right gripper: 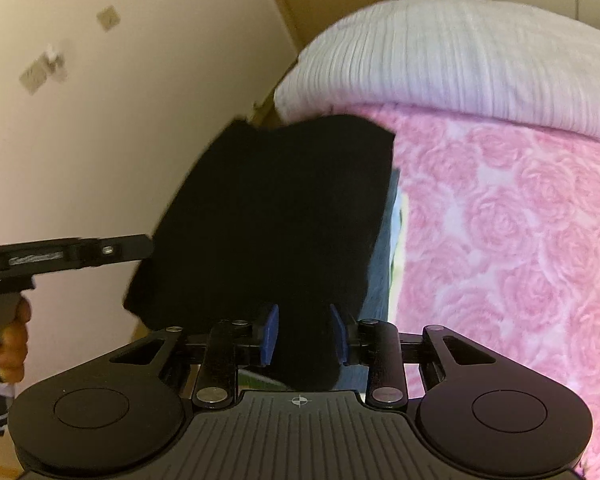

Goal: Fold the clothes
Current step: 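Carry the held skirt with both grippers toward the stack of folded clothes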

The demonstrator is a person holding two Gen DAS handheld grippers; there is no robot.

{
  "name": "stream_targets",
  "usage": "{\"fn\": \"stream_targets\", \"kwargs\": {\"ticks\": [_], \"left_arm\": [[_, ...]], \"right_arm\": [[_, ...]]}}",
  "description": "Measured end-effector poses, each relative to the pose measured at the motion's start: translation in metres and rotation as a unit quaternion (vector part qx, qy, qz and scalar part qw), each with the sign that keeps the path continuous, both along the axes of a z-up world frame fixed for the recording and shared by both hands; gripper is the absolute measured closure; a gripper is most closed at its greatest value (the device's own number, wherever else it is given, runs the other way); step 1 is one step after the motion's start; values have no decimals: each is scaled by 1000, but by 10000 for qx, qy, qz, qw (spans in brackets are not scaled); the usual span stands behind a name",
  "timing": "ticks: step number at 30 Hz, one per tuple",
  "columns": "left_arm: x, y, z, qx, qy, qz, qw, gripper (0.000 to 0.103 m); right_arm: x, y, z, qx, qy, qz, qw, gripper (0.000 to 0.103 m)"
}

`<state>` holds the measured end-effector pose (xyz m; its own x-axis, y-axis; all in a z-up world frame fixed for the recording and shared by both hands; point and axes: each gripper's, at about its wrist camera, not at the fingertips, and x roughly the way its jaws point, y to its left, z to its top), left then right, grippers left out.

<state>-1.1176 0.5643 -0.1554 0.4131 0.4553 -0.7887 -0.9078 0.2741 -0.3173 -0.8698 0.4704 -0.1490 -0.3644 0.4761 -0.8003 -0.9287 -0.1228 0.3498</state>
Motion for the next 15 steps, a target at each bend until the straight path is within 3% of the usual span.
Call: {"fn": "stream_targets", "kwargs": {"ticks": [3, 8, 11, 15], "left_arm": [[-1, 6, -17, -173, 200, 135, 9996, 101], [-2, 10, -2, -308, 255, 44, 9992, 101], [0, 18, 23, -132, 202, -48, 9997, 99], [10, 45, 45, 172, 65, -185, 9997, 97]], "right_arm": [[-11, 6, -16, -252, -184, 97, 9995, 70], [-17, 9, -15, -365, -484, 420, 9973, 70], [-11, 18, 0, -457, -515, 382, 9969, 70], [3, 48, 30, 28, -407, 43, 9992, 70]]}}
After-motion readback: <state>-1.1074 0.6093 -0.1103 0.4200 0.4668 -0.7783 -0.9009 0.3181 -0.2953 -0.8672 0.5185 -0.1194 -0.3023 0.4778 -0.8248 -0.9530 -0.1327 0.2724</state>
